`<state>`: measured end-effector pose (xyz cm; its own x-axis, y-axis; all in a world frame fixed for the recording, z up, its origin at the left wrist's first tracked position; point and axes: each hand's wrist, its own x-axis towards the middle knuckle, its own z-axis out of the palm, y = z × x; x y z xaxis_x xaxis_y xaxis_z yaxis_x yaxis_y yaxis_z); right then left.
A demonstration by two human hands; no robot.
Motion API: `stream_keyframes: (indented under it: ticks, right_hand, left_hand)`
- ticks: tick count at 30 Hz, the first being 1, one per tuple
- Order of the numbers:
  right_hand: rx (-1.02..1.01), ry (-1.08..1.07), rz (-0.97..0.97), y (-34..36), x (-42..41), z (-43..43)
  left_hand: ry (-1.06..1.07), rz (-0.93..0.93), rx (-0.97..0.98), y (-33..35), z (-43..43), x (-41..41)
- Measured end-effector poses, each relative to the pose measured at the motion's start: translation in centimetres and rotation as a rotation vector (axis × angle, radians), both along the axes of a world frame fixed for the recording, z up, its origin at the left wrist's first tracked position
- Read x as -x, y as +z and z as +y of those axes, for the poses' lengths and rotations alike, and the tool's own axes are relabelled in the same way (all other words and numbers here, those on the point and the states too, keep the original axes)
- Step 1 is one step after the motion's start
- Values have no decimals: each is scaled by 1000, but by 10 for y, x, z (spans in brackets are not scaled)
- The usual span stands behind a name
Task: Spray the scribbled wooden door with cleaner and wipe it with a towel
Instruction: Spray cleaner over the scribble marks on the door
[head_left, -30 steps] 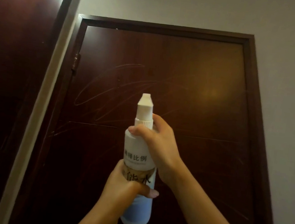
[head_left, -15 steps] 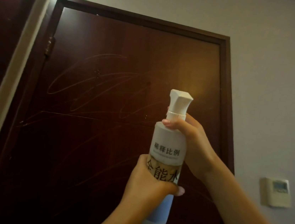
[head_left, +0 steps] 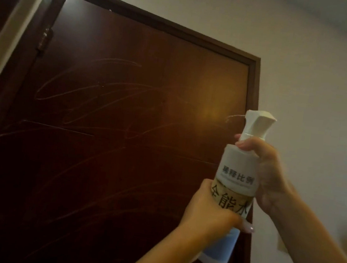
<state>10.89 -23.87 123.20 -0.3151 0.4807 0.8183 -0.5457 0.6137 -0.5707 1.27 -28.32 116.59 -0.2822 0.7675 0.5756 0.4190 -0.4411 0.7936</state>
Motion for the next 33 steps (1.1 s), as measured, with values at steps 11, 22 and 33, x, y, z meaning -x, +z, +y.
stream_keyframes:
  ticks: [11, 22, 33]
  right_hand:
    - [58, -29, -101, -27, -14, 18]
    - [300, -157, -448, -138, 2, 30]
    - [300, -49, -469, -166, 17, 22]
  left_hand:
    - [-52, 77, 61, -27, 19, -6]
    - [-46, -222, 362, -151, 24, -13]
    - [-137, -214, 387, -174, -2, 0]
